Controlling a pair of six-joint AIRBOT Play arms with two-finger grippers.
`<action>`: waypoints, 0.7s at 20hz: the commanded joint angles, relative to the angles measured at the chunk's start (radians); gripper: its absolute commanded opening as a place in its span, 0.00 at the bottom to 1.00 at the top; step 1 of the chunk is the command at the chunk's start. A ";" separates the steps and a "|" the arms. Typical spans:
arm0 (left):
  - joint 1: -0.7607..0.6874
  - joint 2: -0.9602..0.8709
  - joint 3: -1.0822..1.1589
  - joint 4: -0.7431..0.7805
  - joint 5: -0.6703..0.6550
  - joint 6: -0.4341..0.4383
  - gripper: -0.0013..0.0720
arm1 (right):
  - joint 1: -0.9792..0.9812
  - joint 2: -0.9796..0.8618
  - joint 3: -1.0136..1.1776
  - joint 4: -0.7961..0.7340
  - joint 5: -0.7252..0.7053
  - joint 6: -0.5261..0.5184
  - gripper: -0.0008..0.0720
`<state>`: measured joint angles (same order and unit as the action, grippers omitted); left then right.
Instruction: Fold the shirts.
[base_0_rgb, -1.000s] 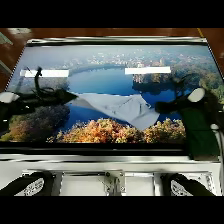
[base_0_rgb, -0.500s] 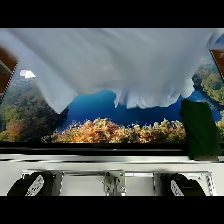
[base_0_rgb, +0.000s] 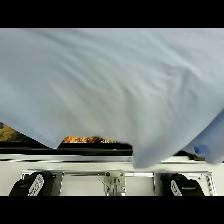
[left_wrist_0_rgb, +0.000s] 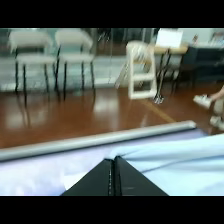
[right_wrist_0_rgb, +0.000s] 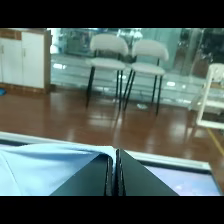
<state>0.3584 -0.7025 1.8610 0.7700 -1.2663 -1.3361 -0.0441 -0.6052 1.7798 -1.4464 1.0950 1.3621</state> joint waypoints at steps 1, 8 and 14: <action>0.003 -0.001 -0.024 0.195 -0.154 -0.101 0.07 | -0.001 -0.038 0.005 0.063 0.051 0.028 0.10; 0.003 -0.018 -0.441 0.222 -0.135 -0.109 0.07 | 0.000 -0.453 0.005 0.110 0.218 0.031 0.10; -0.010 -0.156 -0.707 0.180 0.130 -0.075 0.07 | 0.000 -0.838 0.005 0.258 -0.063 0.032 0.10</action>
<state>0.3557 -0.7906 1.2606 0.9714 -1.2705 -1.4403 -0.0429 -1.2778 1.7836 -1.2846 1.1694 1.3922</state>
